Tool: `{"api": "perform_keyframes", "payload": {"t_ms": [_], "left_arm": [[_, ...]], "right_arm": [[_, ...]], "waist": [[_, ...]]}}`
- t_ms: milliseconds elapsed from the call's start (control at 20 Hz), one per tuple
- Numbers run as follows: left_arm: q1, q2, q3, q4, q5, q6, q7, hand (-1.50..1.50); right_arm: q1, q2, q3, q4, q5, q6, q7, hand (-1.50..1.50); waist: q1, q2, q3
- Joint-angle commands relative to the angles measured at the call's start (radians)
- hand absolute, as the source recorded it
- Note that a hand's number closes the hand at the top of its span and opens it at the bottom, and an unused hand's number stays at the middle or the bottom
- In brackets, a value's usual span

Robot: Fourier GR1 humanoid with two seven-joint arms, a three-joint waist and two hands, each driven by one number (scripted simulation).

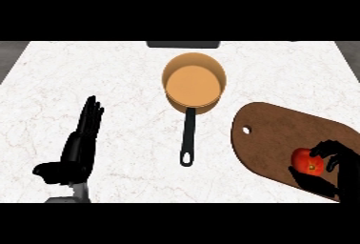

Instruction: Pick the tomato from the cutting board and place it in the pot

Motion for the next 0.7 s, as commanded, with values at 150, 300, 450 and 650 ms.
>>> {"api": "perform_keyframes", "payload": {"t_ms": [150, 300, 450, 650], "left_arm": [[-0.051, -0.014, -0.071, -0.008, -0.011, -0.047, -0.004, 0.00], [-0.068, -0.014, -0.095, 0.002, -0.016, -0.065, 0.005, 0.00], [-0.087, -0.021, -0.106, 0.011, -0.018, -0.070, 0.014, 0.00], [-0.105, -0.026, -0.112, 0.021, -0.023, -0.068, 0.024, 0.00]], "right_arm": [[-0.205, 0.092, 0.254, 0.069, 0.231, 0.122, 0.176, 1.50], [-0.327, 0.145, 0.300, 0.105, 0.329, 0.152, 0.282, 1.50], [-0.467, 0.200, 0.329, 0.142, 0.424, 0.164, 0.390, 1.50], [-0.657, 0.203, 0.374, 0.193, 0.538, 0.174, 0.532, 1.50]], "waist": [[0.201, 0.054, -0.014], [0.224, 0.050, -0.012], [0.231, 0.039, -0.011], [0.235, 0.026, -0.008]]}}
